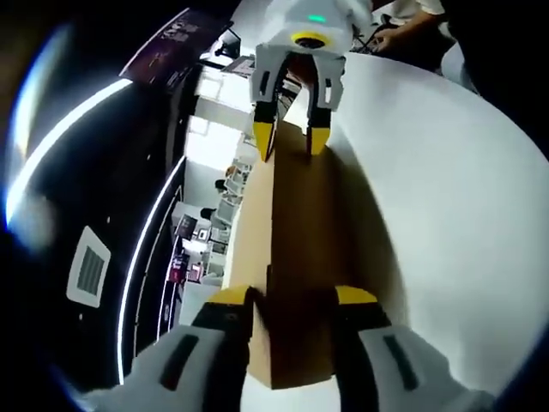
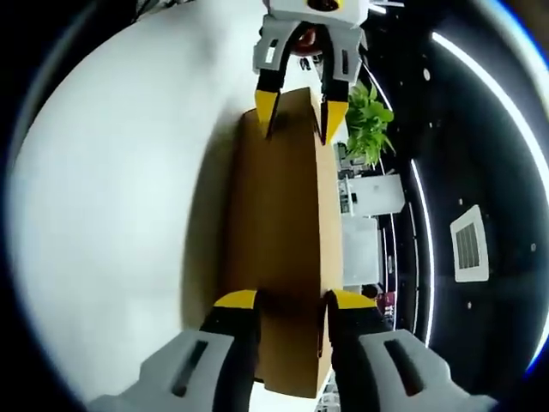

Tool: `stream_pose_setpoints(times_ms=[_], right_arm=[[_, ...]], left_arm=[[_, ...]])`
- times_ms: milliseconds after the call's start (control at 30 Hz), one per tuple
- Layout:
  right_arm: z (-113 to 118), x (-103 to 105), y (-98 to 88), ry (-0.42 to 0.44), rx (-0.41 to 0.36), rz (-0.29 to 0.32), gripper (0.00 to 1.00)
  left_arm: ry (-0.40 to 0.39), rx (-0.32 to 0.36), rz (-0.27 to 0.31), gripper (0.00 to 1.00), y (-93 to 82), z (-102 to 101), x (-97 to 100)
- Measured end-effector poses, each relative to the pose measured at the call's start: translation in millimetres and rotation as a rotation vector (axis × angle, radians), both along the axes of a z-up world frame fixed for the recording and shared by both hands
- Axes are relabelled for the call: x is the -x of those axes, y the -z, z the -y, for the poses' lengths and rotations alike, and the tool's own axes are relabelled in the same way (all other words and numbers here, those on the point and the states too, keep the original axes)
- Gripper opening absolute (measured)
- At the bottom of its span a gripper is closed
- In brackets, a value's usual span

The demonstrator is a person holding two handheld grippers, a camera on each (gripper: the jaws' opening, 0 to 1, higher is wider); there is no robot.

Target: Operate the shoe box by opening the lid, removing the specified soft item, and placing it in the target area until the item is outside and the box remains undamaged.

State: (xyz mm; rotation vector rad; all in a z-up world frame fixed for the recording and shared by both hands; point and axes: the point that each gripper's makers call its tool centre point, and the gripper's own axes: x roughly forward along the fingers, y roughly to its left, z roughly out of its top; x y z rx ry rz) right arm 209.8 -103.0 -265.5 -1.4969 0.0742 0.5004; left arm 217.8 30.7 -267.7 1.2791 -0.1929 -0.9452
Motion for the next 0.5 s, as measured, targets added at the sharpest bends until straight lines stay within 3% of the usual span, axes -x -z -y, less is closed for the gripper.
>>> stream_pose_setpoints(times_ms=[200,500], right_arm=[[-1.3,-0.2,-0.9,0.016,-0.065,-0.031,0.3],[-1.9,-0.2,0.2,0.022,-0.061,-0.045,0.31]], left_arm=[[0.004,0.048,-0.024,0.34,-1.9,1.7,0.0],[0.002,0.076,-0.043,0.34,-2.9,3.2,-0.5]])
